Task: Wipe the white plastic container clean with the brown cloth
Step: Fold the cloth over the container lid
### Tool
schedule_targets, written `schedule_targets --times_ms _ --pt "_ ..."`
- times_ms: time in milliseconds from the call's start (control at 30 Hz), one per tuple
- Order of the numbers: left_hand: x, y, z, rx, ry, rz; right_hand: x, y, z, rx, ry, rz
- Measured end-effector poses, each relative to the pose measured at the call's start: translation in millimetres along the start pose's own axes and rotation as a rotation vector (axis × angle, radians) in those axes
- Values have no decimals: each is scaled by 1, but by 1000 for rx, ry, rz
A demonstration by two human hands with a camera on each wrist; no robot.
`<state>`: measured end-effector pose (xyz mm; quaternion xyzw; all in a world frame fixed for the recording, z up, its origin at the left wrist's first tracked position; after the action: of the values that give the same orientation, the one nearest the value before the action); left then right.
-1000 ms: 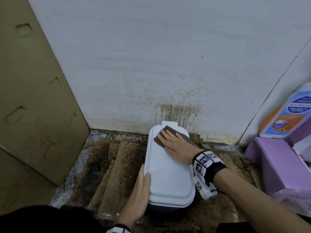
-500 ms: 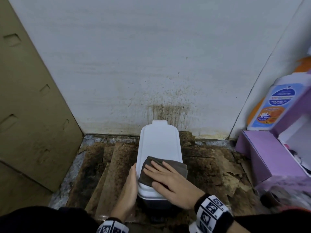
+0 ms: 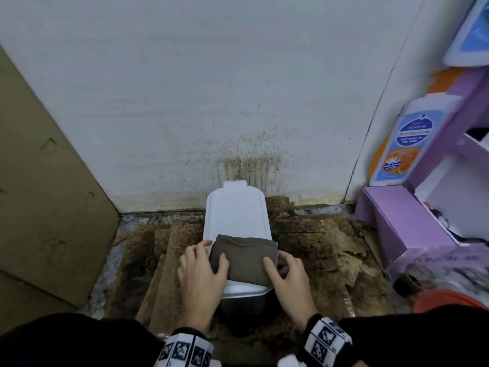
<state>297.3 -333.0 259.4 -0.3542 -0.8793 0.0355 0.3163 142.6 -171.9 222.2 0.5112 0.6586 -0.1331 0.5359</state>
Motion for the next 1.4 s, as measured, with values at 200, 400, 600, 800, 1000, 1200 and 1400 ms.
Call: schedule_targets --times_ms 200,400,600,800,1000,1200,1400 --pt "5 -4 -2 -41 -46 -76 -13 5 -8 69 12 -123" --pt "15 -5 -3 -35 47 -52 -3 -6 -6 2 -104 -7" --pt "42 -9 -15 21 180 44 -6 -15 -11 -179 64 13" --pt "92 -31 -16 51 453 109 -57 -10 -95 -109 186 -185" --pt "206 -66 2 -88 660 326 -90 10 -233 109 349 -335" --pt "338 -77 56 -299 754 601 -68 33 -368 281 281 -298" --pt "439 -49 151 -575 666 819 42 36 -442 418 135 -131"
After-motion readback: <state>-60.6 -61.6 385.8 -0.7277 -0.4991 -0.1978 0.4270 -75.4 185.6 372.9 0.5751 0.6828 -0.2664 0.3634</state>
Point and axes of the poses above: each hand's wrist, its own y-axis away from the middle knuckle, its own z-axis out of the palm, x = y × z, the point moved 8 cm from there along -y, towards the middle knuckle, and after that the axes turned 14 degrees about z, right-handed, at the moved point
